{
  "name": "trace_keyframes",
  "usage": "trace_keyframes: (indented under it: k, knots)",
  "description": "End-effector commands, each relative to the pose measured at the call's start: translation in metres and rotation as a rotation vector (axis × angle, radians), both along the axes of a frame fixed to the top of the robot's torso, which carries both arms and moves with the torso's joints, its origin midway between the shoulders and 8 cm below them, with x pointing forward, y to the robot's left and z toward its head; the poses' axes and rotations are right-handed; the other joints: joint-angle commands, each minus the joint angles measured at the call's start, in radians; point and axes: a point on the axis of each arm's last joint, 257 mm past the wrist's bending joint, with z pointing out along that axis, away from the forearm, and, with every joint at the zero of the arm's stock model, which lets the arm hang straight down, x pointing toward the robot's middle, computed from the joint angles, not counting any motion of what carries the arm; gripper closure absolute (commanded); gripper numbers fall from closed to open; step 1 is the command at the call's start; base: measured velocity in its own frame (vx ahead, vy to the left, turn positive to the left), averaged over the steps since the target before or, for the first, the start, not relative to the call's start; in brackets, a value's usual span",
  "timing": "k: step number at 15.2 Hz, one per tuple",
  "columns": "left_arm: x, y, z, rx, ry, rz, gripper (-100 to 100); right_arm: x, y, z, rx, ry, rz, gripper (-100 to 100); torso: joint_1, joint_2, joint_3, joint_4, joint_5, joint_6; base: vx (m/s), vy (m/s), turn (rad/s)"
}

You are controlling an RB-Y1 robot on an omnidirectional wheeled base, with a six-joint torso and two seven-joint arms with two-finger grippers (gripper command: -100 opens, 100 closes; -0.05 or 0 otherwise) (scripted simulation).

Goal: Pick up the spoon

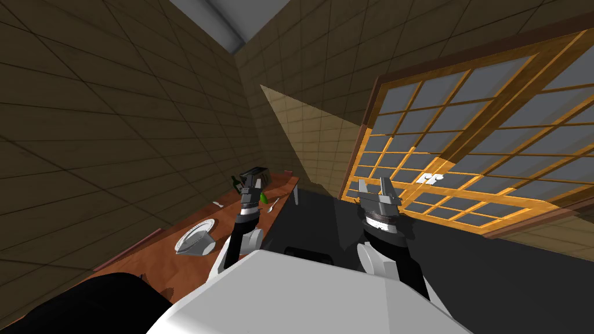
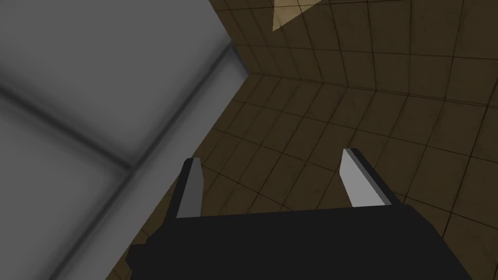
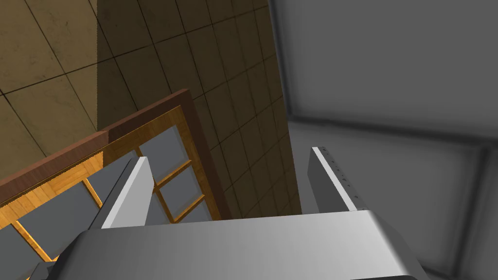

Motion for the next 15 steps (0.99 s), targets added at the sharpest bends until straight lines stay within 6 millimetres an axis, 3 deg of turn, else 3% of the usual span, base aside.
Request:
trace_keyframes:
  k: [1, 5, 10, 12, 15]
  knots:
    - [0.004, -0.001, -0.004, 0.035, 0.026, -0.015, -100, 0.0, 0.0, 0.0, 0.0, 0.0, 0.0, 0, 0.0, 0.0, 0.0, 0.0, 0.0, 0.0, 0.013, -0.009, 0.012]
    - [0.011, 0.003, -0.015, 0.077, 0.079, -0.026, -100, 0.0, 0.0, 0.0, 0.0, 0.0, 0.0, 0, -0.001, -0.002, -0.001, 0.0, 0.0, 0.0, 0.034, -0.022, 0.024]
    - [0.025, 0.023, -0.042, 0.117, 0.197, -0.016, -100, 0.0, 0.0, 0.0, 0.0, 0.0, 0.0, 0, -0.003, -0.005, -0.003, -0.001, -0.001, 0.0, 0.067, -0.047, 0.038]
    - [0.034, 0.045, -0.064, 0.127, 0.286, 0.008, -100, 0.0, 0.0, 0.0, 0.0, 0.0, 0.0, 0, -0.003, -0.006, -0.003, -0.001, -0.001, 0.0, 0.089, -0.052, 0.042]
    - [0.038, 0.06, -0.079, 0.123, 0.349, 0.029, -100, 0.0, 0.0, 0.0, 0.0, 0.0, 0.0, 0, -0.004, -0.007, -0.004, -0.002, -0.001, 0.0, 0.089, -0.061, 0.055]
